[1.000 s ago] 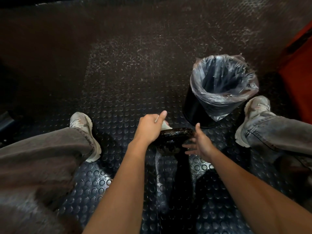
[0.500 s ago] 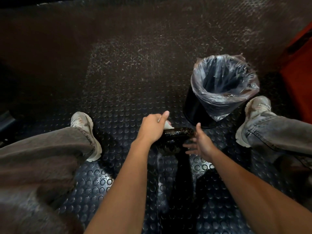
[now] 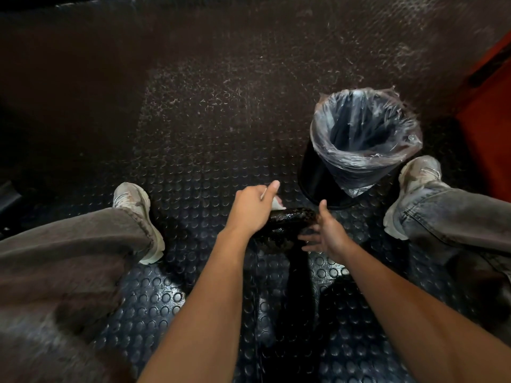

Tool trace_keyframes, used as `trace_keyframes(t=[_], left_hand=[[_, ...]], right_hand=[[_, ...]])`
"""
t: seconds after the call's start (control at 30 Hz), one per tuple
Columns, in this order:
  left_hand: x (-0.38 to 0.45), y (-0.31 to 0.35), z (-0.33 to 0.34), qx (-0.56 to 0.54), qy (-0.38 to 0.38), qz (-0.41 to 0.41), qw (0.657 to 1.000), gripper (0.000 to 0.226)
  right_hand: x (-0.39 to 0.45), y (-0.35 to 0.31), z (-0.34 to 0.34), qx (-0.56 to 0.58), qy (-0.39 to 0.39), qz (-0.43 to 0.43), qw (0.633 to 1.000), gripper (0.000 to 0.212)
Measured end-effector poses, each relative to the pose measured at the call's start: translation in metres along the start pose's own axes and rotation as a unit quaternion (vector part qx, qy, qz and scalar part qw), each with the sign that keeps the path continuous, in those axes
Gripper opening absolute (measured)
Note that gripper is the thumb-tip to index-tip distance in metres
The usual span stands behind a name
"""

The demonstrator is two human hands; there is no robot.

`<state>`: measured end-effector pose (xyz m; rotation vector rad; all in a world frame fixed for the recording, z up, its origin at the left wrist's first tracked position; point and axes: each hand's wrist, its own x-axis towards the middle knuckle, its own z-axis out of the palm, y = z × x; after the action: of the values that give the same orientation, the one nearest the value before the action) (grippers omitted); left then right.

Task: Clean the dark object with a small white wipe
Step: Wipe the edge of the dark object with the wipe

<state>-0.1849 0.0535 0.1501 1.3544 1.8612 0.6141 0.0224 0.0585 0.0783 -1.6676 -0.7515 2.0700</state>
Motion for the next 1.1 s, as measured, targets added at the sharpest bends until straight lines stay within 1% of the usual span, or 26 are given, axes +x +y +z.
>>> trace_keyframes(t=[0.07, 0.13, 0.17, 0.23, 0.3, 0.37, 0.43, 0.53, 0.6, 0.67, 0.73, 0.83, 0.87, 0.9, 0.97, 1.03, 1.1], left_hand=[[-0.004, -0.012, -0.006, 0.018, 0.041, -0.023, 0.999, 0.055], [-0.004, -0.02, -0.01, 0.066, 0.059, -0.06, 0.994, 0.056], [-0.001, -0.021, -0.009, 0.087, 0.048, -0.071, 0.993, 0.057], [0.006, -0.016, -0.006, 0.103, -0.003, -0.072, 0.992, 0.056], [0.013, -0.002, 0.001, 0.099, -0.066, -0.055, 0.991, 0.053], [0.017, 0.011, 0.006, 0.086, -0.097, -0.031, 0.991, 0.054], [0.015, 0.018, 0.006, 0.054, -0.085, -0.01, 0.995, 0.055], [0.007, 0.013, -0.002, 0.023, -0.029, 0.008, 0.999, 0.054], [0.002, 0.001, -0.009, 0.021, 0.007, -0.015, 1.0, 0.053], [0.001, -0.009, -0.013, 0.054, 0.004, -0.053, 0.997, 0.053], [0.004, -0.014, -0.01, 0.083, -0.032, -0.067, 0.994, 0.052], [0.011, -0.002, 0.001, 0.068, -0.088, -0.047, 0.993, 0.054], [0.012, 0.003, 0.005, 0.062, -0.097, -0.035, 0.993, 0.055], [0.011, 0.008, 0.006, 0.058, -0.093, -0.021, 0.994, 0.055], [0.007, 0.011, 0.003, 0.034, -0.061, -0.002, 0.998, 0.054], [0.0, 0.004, -0.003, 0.0, -0.026, 0.0, 1.0, 0.051], [-0.005, -0.006, -0.009, -0.001, 0.0, -0.006, 1.0, 0.051]], right_hand=[[0.0, 0.0, -0.001, 0.008, 0.002, -0.003, 1.0, 0.09], [-0.001, 0.0, -0.001, 0.009, 0.003, -0.008, 1.0, 0.09], [-0.002, 0.0, -0.001, 0.008, 0.002, -0.009, 1.0, 0.09], [-0.003, -0.001, 0.0, 0.005, 0.002, -0.006, 1.0, 0.088], [-0.003, -0.002, 0.001, -0.002, 0.001, -0.002, 1.0, 0.086], [-0.003, -0.001, 0.001, -0.009, 0.002, 0.003, 1.0, 0.087], [-0.003, -0.001, 0.002, -0.018, 0.002, 0.003, 1.0, 0.091], [-0.002, -0.001, 0.001, -0.02, 0.006, 0.002, 1.0, 0.094], [-0.002, -0.002, 0.001, -0.01, 0.007, 0.003, 1.0, 0.094], [-0.004, -0.003, 0.002, -0.002, 0.009, 0.001, 1.0, 0.09], [-0.006, -0.003, 0.003, -0.001, 0.006, -0.003, 1.0, 0.085], [-0.004, -0.001, 0.001, -0.011, -0.002, -0.003, 1.0, 0.085], [-0.005, -0.001, 0.002, -0.013, -0.003, -0.004, 1.0, 0.086], [-0.004, -0.001, 0.002, -0.016, -0.001, -0.003, 1.0, 0.089], [-0.003, 0.0, 0.001, -0.02, 0.0, 0.0, 1.0, 0.098], [-0.001, 0.0, -0.001, -0.018, -0.001, -0.005, 1.0, 0.099], [-0.003, -0.001, -0.001, -0.012, -0.002, -0.005, 1.0, 0.098]])
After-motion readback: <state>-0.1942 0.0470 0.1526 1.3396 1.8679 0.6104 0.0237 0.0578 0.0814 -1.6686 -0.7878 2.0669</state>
